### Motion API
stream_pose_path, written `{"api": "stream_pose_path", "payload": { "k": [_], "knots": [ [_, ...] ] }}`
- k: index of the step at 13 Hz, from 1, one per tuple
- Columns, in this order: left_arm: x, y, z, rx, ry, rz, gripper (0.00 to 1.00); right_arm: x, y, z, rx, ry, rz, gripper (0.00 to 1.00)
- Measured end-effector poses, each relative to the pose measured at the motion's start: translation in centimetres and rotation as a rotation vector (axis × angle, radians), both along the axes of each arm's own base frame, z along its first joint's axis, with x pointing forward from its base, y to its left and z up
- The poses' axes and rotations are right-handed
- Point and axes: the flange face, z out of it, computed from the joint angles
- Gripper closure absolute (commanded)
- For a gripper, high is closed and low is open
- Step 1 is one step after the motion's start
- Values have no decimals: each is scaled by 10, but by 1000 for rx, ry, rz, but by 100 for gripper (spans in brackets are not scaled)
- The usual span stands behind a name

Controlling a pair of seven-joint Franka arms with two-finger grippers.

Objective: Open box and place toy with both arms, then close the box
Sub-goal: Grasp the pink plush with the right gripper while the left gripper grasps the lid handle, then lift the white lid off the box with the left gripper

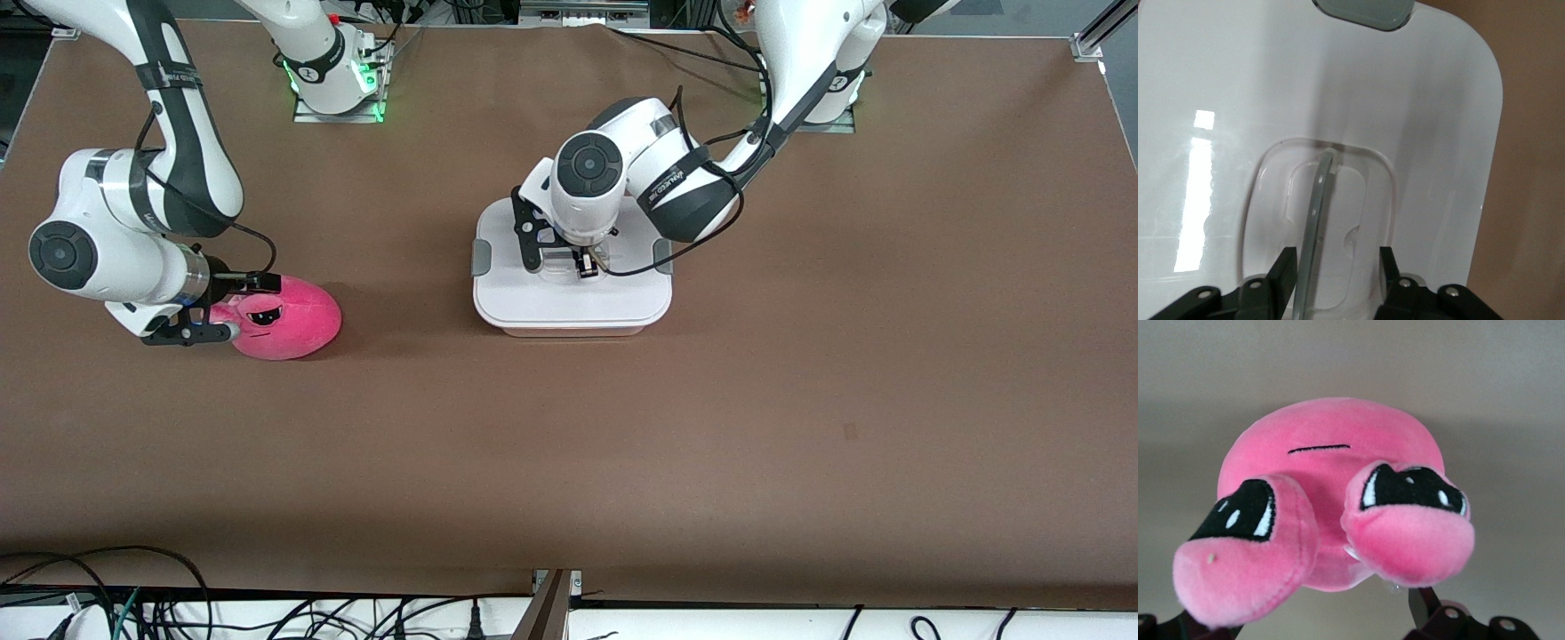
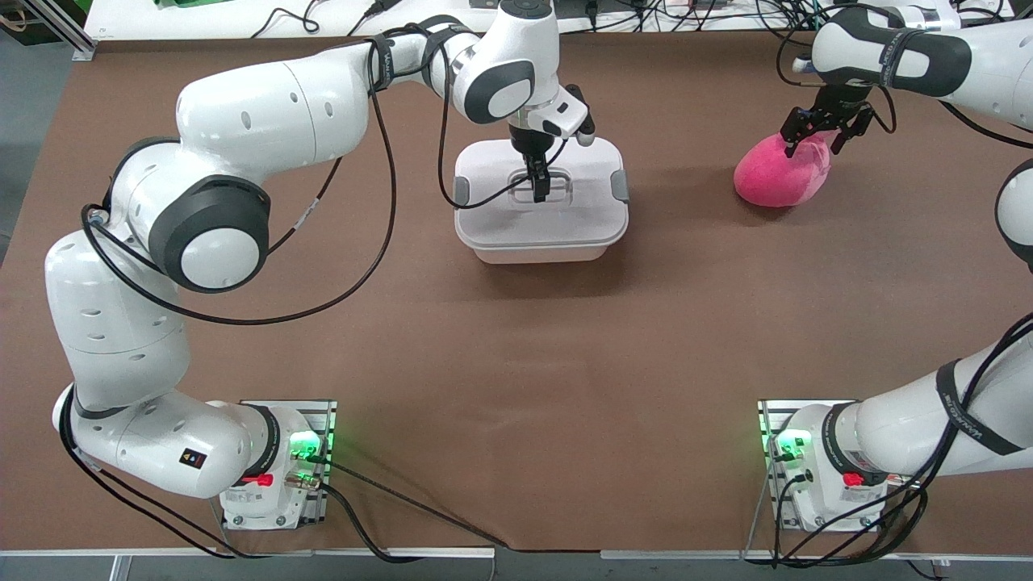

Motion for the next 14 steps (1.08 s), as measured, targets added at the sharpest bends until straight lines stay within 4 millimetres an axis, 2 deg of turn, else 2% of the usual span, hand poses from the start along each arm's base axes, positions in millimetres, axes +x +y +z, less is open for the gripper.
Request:
{"api": "stream_pose_path", "payload": {
  "k": [1,3,4,5,6,9,14],
  "knots": [
    [0,0,0,-1,-1,-1,98,0,0,-2,2,-4,9,11],
    [1,0,1,0,-2,1,100,-1,-1,-5,5,-15,20,66],
    [2,0,1,-1,-8,0,100,-1,-1,-6,5,-19,22,85],
    [3,1,2,-1,-15,-5,100,-1,-1,-7,6,-21,23,97],
    [3,0,2,-1,-16,-7,100,-1,-1,-6,6,-23,24,100],
    [4,1,3,-2,-19,-7,100,-1,-1,-4,6,-29,25,100],
    [10,9,24,14,-21,9,100,0,-1,-3,6,-32,25,100]
  ]
}}
